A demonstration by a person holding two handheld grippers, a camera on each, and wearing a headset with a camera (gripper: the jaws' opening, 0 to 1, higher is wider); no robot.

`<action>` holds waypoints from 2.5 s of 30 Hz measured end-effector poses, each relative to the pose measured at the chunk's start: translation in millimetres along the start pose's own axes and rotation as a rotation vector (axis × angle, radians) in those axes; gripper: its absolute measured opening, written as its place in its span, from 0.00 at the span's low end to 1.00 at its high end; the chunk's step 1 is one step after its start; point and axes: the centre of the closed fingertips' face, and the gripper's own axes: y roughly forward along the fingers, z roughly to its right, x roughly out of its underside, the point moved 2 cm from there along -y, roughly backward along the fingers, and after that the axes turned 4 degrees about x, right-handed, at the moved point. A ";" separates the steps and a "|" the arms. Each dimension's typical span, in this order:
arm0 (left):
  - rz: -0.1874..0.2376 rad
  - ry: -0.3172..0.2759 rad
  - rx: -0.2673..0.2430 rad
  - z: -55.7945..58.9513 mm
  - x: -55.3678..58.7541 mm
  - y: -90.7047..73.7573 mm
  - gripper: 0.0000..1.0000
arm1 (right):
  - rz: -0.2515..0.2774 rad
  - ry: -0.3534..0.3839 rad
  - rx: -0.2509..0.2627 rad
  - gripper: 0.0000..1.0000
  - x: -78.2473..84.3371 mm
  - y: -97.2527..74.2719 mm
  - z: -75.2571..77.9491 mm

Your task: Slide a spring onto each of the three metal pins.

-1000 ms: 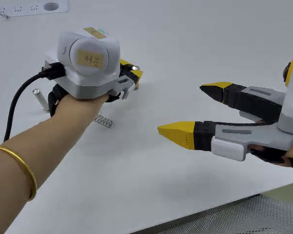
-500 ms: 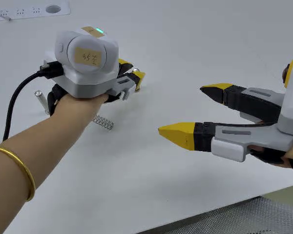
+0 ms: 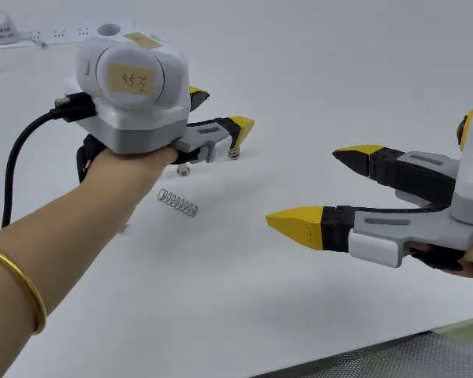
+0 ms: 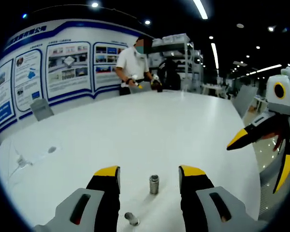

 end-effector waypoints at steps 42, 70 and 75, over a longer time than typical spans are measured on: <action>0.051 -0.050 -0.091 -16.6 -22.6 -97.9 0.96 | -0.037 -0.046 -0.027 0.72 4.4 13.0 -10.3; 0.061 -0.077 -0.138 -28.5 -15.4 -143.9 0.91 | -0.062 -0.184 -0.079 0.46 6.2 57.9 -24.6; 0.054 -0.082 -0.144 -25.9 -8.1 -151.1 0.89 | -0.064 -0.207 -0.100 0.40 9.0 71.8 -30.6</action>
